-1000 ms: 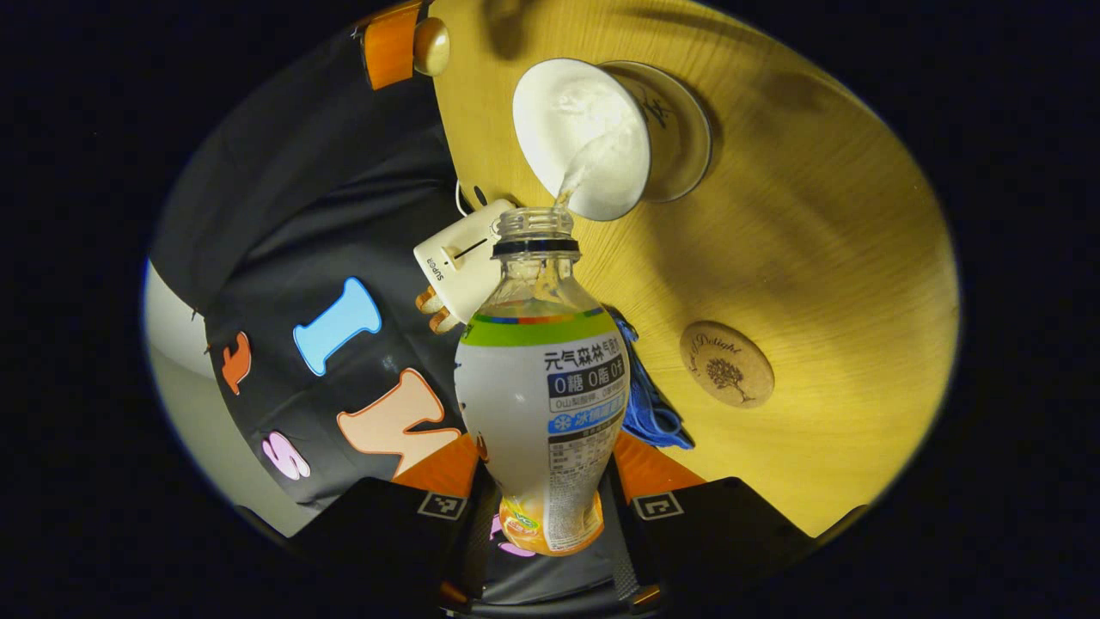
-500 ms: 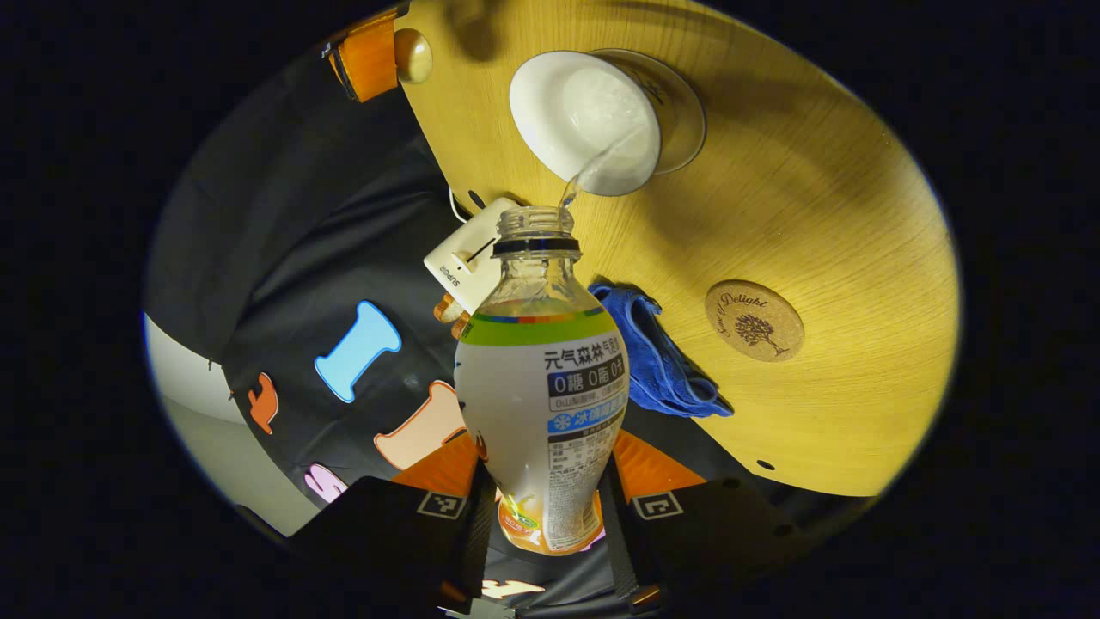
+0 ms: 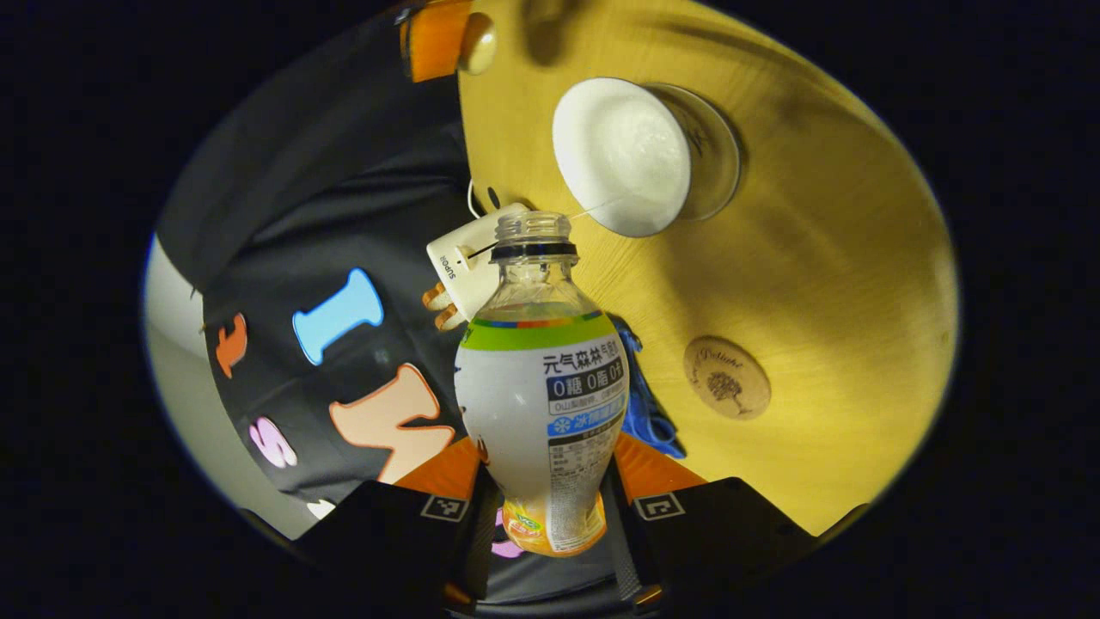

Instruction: Open the teacup lid with one hand, grasp the water bottle and pour water into the teacup with the other hand; after pouring, place the water bottle on the coaster and then close the teacup lid.

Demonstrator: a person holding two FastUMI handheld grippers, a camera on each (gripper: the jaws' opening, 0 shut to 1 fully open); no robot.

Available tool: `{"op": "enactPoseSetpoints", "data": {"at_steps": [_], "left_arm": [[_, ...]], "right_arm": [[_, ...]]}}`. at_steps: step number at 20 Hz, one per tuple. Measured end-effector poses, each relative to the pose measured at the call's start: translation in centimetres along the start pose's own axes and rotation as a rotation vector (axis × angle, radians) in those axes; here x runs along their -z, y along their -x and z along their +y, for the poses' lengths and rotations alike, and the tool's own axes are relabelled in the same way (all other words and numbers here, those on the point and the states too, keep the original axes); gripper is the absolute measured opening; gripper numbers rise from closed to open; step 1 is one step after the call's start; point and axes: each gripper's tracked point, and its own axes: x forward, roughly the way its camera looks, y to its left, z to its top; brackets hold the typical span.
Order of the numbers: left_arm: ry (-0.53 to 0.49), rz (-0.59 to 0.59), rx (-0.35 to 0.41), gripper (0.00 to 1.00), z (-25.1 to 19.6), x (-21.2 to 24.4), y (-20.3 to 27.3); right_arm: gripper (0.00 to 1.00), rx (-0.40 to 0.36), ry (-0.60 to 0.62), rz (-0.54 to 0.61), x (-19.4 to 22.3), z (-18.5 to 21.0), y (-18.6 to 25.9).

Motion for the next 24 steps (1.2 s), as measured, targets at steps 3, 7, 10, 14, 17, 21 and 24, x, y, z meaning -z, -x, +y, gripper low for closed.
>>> {"op": "enactPoseSetpoints", "data": {"at_steps": [3,7,10,14,17,21,24], "left_arm": [[0.319,-0.032,0.040,0.54,-2.4,-0.9,0.6],[0.751,-0.109,-0.013,0.54,-1.0,-1.8,2.0],[1.071,-0.146,-0.057,0.54,0.2,-1.6,2.2],[1.520,-0.217,-0.144,0.53,2.1,0.0,1.6],[1.722,-0.256,-0.229,0.53,2.5,0.8,1.4],[1.911,-0.264,-0.242,0.53,0.9,1.4,-1.0],[1.964,-0.245,-0.219,0.54,-0.4,1.4,-2.6]], "right_arm": [[0.36,0.000,0.000,0.000,0.0,0.0,0.0],[0.36,-0.001,0.000,-0.001,0.0,0.0,0.0],[0.36,0.000,0.001,-0.001,0.0,-0.1,0.0],[0.36,-0.002,0.001,-0.003,-0.1,0.0,0.0],[0.36,-0.002,0.001,-0.002,0.0,0.0,0.1],[0.36,-0.003,0.001,-0.003,-0.1,0.0,0.0],[0.36,-0.004,0.001,-0.002,0.0,0.0,0.0]]}}
